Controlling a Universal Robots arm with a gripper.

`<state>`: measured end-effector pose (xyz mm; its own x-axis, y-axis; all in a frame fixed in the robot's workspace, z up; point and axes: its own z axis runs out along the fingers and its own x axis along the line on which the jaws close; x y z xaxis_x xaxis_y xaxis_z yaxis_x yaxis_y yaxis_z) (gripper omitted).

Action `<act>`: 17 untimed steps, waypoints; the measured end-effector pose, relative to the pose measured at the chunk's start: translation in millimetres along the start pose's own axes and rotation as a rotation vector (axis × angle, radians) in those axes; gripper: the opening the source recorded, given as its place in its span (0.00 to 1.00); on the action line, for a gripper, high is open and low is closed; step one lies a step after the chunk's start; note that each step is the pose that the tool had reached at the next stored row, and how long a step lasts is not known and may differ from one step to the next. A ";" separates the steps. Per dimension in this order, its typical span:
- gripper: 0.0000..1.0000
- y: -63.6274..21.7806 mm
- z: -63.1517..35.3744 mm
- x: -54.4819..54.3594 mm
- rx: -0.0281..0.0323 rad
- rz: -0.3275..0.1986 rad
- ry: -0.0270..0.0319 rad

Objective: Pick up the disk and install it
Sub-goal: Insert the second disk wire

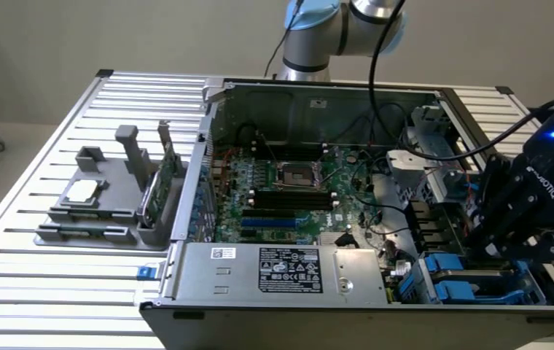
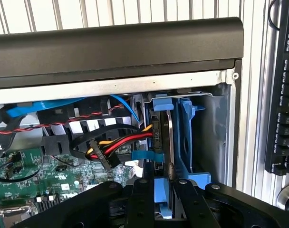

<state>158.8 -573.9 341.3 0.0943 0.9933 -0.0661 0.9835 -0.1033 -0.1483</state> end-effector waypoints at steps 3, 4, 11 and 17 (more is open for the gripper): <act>0.24 -0.8 -4.6 -0.3 0.0001 0.001 0.0000; 0.24 -1.0 -5.9 -0.4 0.0002 0.001 0.0001; 0.11 -2.5 -11.2 -0.8 0.0002 0.001 0.0002; 0.11 -13.3 -10.8 -1.9 -0.0012 0.001 0.0013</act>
<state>147.2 -573.9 354.0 0.0954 0.9933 -0.0650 0.9836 -0.1041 -0.1471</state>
